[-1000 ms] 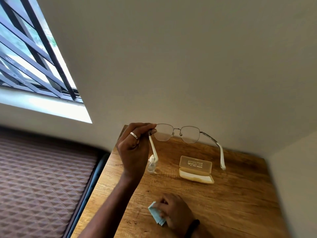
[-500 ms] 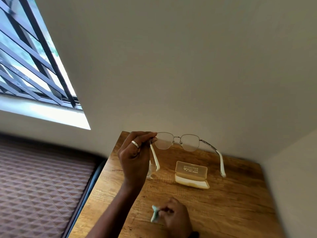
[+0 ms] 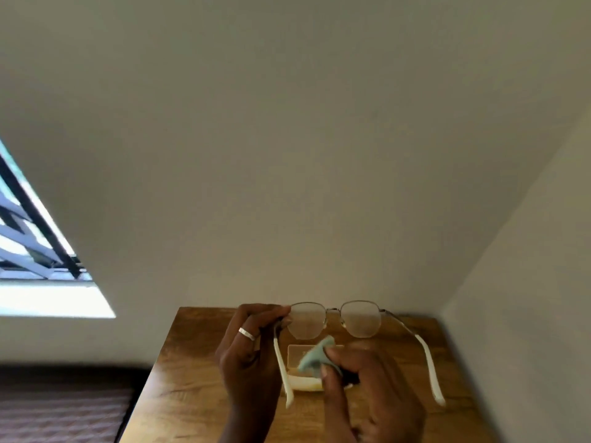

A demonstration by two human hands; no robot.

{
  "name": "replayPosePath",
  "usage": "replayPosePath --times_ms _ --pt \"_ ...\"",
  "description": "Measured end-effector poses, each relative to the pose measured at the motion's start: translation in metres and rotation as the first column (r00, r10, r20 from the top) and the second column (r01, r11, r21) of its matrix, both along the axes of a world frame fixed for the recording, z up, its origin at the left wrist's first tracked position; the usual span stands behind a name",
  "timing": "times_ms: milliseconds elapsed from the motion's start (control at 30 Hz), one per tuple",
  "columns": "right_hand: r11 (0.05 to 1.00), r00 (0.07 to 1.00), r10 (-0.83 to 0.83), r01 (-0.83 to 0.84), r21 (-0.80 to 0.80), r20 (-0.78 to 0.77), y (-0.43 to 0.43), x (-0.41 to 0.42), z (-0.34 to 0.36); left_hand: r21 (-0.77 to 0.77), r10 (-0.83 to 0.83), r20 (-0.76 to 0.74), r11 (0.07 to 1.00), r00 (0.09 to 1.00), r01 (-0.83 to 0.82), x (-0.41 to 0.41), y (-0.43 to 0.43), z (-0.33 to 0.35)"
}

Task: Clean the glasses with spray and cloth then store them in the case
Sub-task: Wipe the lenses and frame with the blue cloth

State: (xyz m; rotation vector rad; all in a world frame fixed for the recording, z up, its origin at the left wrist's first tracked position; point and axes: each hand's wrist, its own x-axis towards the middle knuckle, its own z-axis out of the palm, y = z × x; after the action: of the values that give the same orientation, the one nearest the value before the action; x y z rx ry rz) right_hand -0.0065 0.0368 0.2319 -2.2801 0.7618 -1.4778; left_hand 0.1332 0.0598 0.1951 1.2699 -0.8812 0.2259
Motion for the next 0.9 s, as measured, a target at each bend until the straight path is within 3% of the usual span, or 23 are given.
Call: replayPosePath --times_ms 167,400,733,900 --pt "0.98 0.987 -0.13 0.143 -0.141 0.093 -0.024 0.014 0.018 -0.024 -0.019 0.109 0.999 0.994 0.021 -0.017 -0.01 0.005" --pt "0.968 0.977 -0.213 0.209 -0.136 -0.021 -0.039 0.007 0.023 -0.091 -0.021 0.104 0.995 0.994 0.031 -0.029 -0.016 0.015" --pt "0.982 0.983 -0.111 0.087 -0.168 -0.143 -0.033 0.001 0.019 -0.071 0.002 0.054 0.997 0.999 0.002 -0.03 -0.011 0.024" --pt "0.975 0.972 -0.165 0.134 -0.18 -0.168 -0.033 -0.007 0.017 -0.042 0.031 0.11 0.999 0.993 -0.027 -0.029 -0.01 0.013"
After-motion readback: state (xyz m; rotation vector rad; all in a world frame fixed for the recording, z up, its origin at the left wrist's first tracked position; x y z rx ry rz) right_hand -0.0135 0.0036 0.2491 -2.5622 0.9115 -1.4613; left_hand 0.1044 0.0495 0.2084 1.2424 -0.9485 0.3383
